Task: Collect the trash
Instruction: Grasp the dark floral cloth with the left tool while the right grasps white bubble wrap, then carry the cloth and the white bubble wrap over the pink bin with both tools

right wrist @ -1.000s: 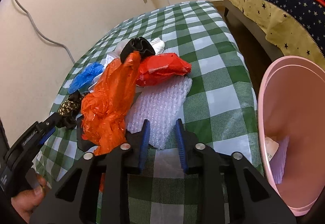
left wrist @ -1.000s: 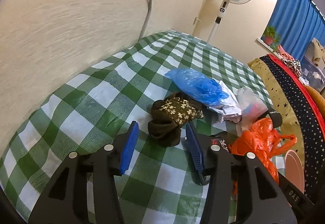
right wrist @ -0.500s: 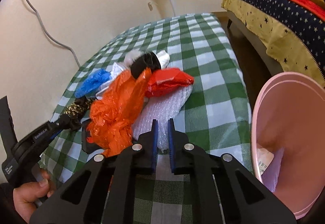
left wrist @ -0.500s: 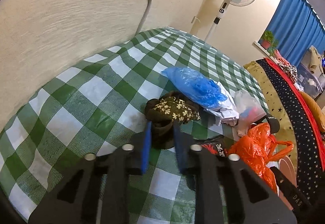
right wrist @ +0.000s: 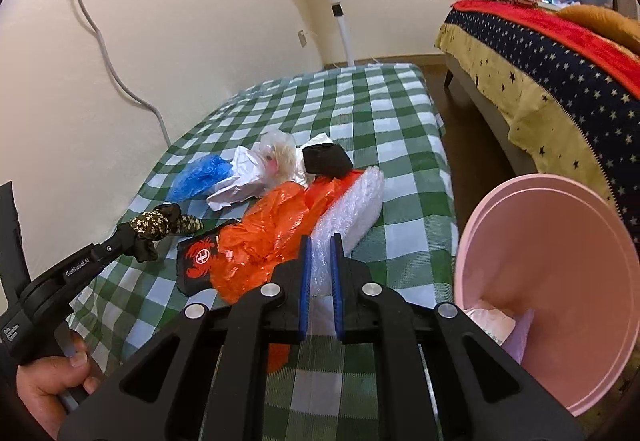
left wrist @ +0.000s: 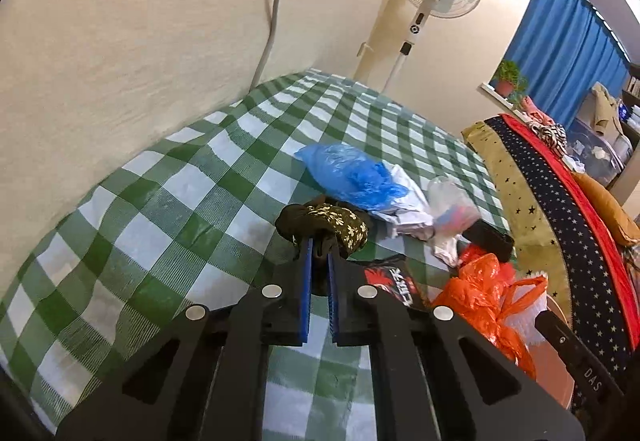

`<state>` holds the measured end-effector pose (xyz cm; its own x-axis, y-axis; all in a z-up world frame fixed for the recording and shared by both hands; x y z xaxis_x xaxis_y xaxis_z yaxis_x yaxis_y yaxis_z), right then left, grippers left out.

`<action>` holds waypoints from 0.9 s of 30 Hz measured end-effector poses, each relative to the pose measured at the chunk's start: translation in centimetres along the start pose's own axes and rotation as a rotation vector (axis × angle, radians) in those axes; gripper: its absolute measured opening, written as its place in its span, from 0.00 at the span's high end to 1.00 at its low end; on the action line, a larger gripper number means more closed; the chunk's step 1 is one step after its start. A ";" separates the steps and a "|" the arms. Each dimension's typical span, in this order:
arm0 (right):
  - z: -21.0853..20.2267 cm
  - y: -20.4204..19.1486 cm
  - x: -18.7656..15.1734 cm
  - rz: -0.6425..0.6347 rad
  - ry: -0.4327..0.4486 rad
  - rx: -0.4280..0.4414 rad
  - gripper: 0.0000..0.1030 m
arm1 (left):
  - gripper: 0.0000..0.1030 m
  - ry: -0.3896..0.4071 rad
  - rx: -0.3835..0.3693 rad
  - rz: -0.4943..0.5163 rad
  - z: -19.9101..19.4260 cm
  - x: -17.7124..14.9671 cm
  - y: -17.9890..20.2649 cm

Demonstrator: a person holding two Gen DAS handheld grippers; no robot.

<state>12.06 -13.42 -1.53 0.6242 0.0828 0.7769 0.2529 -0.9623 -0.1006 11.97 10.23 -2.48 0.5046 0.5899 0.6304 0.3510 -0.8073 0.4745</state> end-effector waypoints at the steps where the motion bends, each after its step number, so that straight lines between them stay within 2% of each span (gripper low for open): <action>1: -0.3 0.0 0.0 -0.003 0.006 -0.003 0.91 | 0.94 0.002 -0.004 0.005 -0.3 0.0 0.1; 14: -5.5 0.8 0.0 -0.024 0.093 -0.038 0.91 | 0.94 0.040 -0.064 0.077 -4.8 -0.6 1.3; 27: -9.6 1.2 0.0 -0.050 0.145 -0.091 0.91 | 0.94 0.070 -0.115 0.130 -8.1 -1.3 2.5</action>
<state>5.30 -17.02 4.34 0.4980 0.0993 0.8615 0.2087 -0.9780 -0.0079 5.75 7.56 2.88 0.4822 0.4836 0.7305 0.1914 -0.8718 0.4509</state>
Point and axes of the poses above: each gripper's, at about its wrist camera, not at the fingertips, and z roughly the way its jaws point, y to its right, x to its top, the point moved 1 cm from there along z, roughly the way its jaws point, and after that the axes turned 12 degrees about -z, right-handed, at the moved point
